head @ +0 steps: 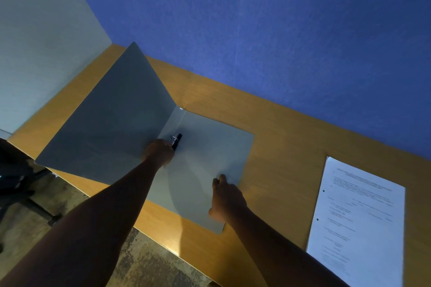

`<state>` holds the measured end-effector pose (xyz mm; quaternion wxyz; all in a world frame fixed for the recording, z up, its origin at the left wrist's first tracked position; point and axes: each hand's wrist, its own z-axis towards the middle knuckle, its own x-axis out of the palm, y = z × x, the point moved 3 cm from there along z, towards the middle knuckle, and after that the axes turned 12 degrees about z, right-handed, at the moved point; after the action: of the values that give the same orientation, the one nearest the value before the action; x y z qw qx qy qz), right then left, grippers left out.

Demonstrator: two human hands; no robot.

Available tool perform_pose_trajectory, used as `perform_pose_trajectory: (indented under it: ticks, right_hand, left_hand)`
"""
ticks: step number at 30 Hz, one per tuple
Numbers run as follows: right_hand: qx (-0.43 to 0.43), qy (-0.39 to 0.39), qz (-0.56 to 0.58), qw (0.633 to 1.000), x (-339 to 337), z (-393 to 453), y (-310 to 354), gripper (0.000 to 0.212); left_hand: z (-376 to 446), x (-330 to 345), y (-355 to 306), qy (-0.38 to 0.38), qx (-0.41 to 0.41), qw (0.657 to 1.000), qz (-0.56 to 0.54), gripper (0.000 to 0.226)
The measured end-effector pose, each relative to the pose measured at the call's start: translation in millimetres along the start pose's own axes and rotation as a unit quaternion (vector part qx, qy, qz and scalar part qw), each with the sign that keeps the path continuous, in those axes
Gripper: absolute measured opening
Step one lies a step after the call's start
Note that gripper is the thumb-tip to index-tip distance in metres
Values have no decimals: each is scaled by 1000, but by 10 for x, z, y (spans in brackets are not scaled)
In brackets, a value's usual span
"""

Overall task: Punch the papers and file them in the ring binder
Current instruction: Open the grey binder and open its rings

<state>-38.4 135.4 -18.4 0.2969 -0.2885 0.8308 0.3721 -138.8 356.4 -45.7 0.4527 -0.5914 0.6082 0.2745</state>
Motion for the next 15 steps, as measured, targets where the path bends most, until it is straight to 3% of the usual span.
perform_pose_trajectory:
  ticks: [10,15]
  right_hand:
    - [-10,-3,-31,999,-6,14,-5,65]
    - [-14,-11,-23,1000,27,5,-6,67]
  left_hand:
    - [-18,-24,-7,-23,16,1000,-1,28]
    - [-109,-5,-99,-78,65,990,102,30]
